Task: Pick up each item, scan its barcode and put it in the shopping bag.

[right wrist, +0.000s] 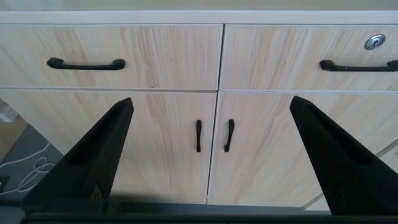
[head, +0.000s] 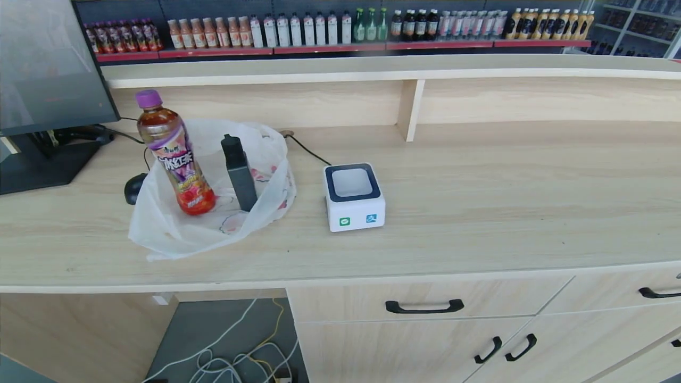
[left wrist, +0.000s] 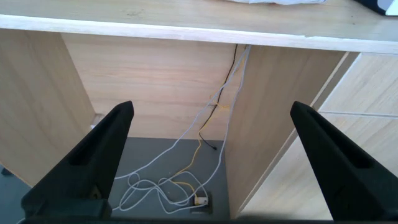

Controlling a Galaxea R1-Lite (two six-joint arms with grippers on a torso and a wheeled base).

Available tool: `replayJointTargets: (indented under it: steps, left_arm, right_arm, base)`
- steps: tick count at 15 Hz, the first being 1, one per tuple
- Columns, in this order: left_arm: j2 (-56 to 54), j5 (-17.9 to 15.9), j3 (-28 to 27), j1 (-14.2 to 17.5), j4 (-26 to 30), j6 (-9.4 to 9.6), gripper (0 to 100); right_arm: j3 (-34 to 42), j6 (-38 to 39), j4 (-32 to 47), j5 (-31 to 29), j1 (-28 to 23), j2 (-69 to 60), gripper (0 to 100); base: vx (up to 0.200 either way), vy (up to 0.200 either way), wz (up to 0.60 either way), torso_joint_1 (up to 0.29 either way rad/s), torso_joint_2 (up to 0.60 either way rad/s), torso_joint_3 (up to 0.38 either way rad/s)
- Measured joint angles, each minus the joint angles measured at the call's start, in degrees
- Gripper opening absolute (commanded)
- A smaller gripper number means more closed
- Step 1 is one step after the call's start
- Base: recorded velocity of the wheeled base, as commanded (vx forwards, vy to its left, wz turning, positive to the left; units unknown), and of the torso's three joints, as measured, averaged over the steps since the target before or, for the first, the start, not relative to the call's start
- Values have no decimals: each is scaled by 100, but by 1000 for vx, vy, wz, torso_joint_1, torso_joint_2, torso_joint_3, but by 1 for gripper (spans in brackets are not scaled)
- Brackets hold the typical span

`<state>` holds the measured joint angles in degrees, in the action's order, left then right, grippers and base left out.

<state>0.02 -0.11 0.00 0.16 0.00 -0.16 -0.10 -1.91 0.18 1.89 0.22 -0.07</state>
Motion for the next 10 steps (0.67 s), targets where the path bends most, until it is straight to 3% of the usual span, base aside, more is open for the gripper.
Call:
replayJointTargets:
  steps: [10]
  left_arm:
    - [0, 1, 0, -2, 0, 18, 100]
  right_arm:
    - [5, 61, 0, 2, -11, 0, 100]
  base:
    - [0, 0, 0, 0, 0, 0]
